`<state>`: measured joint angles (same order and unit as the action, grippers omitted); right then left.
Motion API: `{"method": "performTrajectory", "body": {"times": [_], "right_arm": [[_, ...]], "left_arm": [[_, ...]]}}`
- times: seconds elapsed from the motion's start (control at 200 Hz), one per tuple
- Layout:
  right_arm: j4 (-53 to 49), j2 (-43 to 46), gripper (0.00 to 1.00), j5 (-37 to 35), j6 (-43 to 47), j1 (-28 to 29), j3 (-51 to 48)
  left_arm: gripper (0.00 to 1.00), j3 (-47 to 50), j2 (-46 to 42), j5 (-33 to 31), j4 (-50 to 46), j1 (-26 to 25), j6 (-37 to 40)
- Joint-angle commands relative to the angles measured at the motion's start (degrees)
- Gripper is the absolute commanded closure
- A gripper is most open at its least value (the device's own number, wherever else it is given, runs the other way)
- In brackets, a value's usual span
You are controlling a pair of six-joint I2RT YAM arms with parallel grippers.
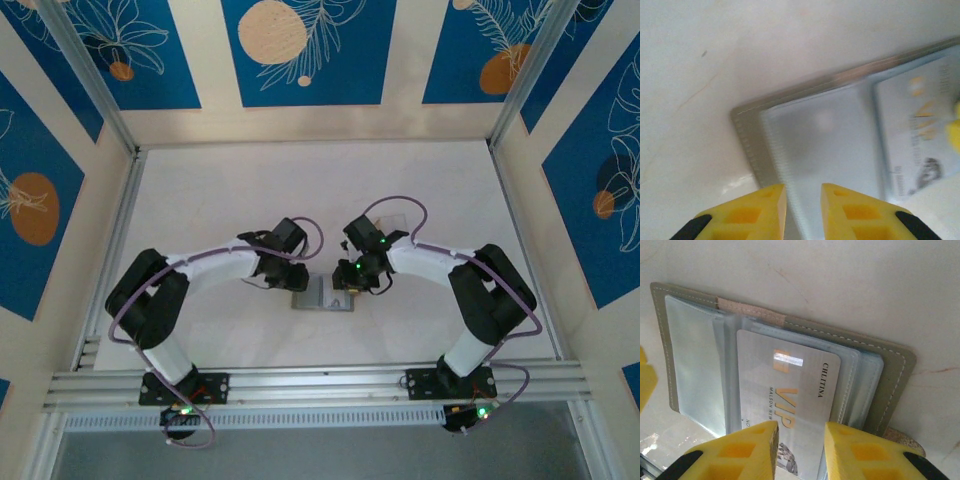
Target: Put the credit cards into the card holder
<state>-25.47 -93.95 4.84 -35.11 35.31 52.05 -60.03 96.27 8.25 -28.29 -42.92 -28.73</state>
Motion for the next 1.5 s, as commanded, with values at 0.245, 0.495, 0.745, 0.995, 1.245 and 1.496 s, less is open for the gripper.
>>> {"method": "performTrajectory", "body": {"times": [0.245, 0.495, 0.745, 0.995, 1.245, 1.496], "right_arm": [[3.0, 4.1, 0.65, 9.6, -2.0, -5.9, -4.9], [3.5, 4.5, 0.65, 11.6, -1.9, -7.0, -5.5], [2.9, 2.5, 0.68, 11.0, -1.2, -7.1, -3.6], [4.4, -0.6, 0.68, 12.6, -1.1, -6.4, -2.8], [4.5, 0.7, 0.67, 12.2, -0.8, -6.0, -2.6], [5.7, -1.8, 0.7, 13.3, -1.1, -5.2, -2.3]], "left_arm": [[0.75, -9.0, 7.3, 4.8, 0.1, -2.5, 0.4], [0.77, -11.6, 13.1, 4.3, 0.1, -3.3, 0.7], [0.79, -7.3, 16.0, 0.0, 0.3, -3.5, 0.2], [0.79, -4.8, 17.6, -0.8, 1.8, -3.5, -0.2], [0.8, -2.2, 18.9, -0.8, 3.9, -3.4, -0.8], [0.8, -0.9, 19.1, -0.7, 4.8, -3.5, -0.9]]}}
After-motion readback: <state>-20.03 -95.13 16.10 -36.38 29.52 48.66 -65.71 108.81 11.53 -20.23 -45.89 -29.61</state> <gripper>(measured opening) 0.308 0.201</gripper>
